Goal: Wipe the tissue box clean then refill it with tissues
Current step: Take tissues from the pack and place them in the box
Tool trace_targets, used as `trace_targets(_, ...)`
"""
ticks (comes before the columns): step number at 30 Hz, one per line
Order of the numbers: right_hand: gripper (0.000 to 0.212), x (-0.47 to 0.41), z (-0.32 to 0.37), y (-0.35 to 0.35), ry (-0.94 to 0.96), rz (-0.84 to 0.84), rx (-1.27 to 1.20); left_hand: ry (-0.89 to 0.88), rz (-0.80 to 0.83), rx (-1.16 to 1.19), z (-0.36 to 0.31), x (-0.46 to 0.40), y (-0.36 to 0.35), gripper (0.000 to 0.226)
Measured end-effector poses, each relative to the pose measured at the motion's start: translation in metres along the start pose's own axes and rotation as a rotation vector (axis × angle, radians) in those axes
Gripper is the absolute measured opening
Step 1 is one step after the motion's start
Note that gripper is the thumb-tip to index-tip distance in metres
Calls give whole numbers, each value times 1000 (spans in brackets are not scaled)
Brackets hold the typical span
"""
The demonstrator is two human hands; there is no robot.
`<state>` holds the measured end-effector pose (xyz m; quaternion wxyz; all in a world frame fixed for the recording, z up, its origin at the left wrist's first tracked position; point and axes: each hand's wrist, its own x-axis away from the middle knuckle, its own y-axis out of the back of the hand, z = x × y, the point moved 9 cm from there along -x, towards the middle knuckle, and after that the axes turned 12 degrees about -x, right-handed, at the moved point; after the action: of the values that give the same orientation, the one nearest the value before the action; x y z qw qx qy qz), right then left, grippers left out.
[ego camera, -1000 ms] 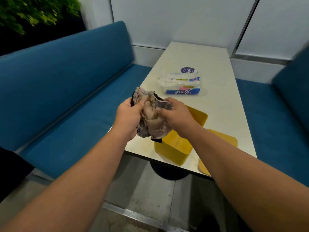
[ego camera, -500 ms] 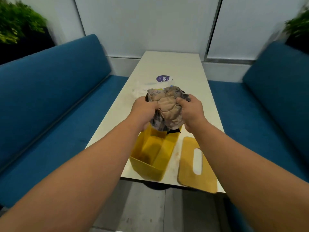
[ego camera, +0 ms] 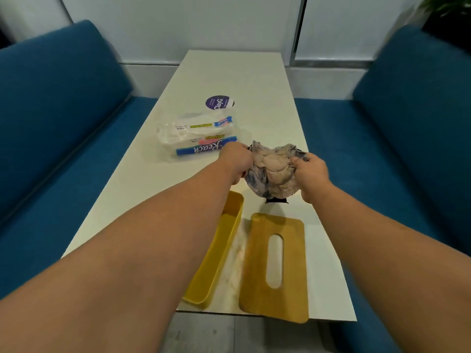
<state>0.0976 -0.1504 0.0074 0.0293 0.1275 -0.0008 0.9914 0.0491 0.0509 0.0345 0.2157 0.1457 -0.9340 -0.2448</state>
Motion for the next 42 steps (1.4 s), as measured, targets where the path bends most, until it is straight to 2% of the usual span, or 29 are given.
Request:
trace_targets(4,16,-12,-28,3,-60,-5,45,5,45,-175,11,-20,-16,15)
trace_targets(8,12,-20,-50,4,-107,44,96,59,113,-244,26,-35,-34,30)
trace_targets(11,11,-23,-61,4,-156,83,86,69,151,-215,28,-42,-44,30)
trace_targets(14,32,-25,-61,7,-156,93,150,71,214,-244,23,-37,-49,35)
trace_targets(16,47,-25,-48,8,-77,67,331,48,205,-324,15,-33,-43,45)
trace_targets(18,54,-20,-26,1,60,56,535,0,161,-419,4,-27,-31,47)
trace_targets(20,51,-9,-6,-14,175,99,557,-34,105,-439,-5,-18,-15,45)
trace_targets(23,39,18,15,-50,252,282,535,-36,-4,-420,-8,5,17,44)
trace_targets(28,30,69,32,-105,384,581,663,16,-154,-487,11,55,71,51)
trace_targets(32,33,96,33,-132,455,708,794,138,-281,-451,57,106,111,50)
trace_targets(37,35,102,29,-150,496,725,911,386,-555,-433,127,178,143,69)
trace_targets(39,34,103,25,-154,494,721,957,485,-588,-320,150,201,143,73)
trace_targets(42,32,103,20,-156,497,709,999,593,-532,-29,177,220,123,73)
